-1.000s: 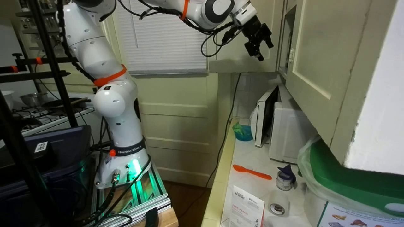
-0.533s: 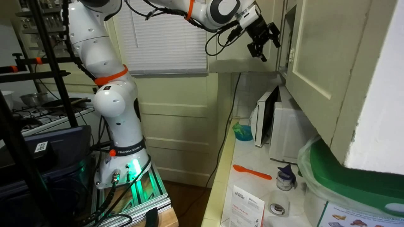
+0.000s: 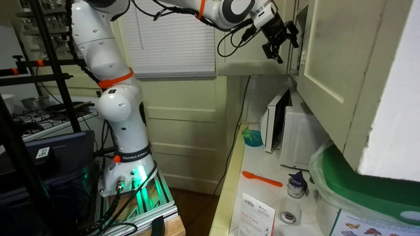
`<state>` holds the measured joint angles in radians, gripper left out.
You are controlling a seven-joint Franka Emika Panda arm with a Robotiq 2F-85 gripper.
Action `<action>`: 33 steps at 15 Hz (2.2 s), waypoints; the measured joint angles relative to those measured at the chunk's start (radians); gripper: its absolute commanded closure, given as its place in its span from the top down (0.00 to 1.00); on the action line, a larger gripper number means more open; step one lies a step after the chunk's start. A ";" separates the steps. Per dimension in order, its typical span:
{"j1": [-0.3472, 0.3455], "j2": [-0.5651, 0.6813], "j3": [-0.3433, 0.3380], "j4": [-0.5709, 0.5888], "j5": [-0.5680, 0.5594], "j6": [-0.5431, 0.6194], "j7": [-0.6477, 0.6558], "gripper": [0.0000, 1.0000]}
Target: Get the white box from the cabinet and place it on the counter.
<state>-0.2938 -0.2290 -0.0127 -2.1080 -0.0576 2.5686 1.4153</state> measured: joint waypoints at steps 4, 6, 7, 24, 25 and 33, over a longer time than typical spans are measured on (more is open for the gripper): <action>0.012 0.002 0.001 0.001 -0.027 0.000 -0.003 1.00; 0.012 0.008 -0.001 0.006 -0.028 0.000 0.003 1.00; 0.012 0.013 -0.002 0.011 -0.028 0.000 0.011 1.00; 0.019 0.127 -0.054 0.129 -0.056 0.001 0.225 0.76; 0.020 0.134 -0.056 0.137 -0.056 0.001 0.229 0.65; 0.041 0.181 -0.080 0.208 -0.057 0.001 0.233 0.08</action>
<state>-0.2523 -0.0484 -0.0924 -1.9004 -0.1144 2.5700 1.6481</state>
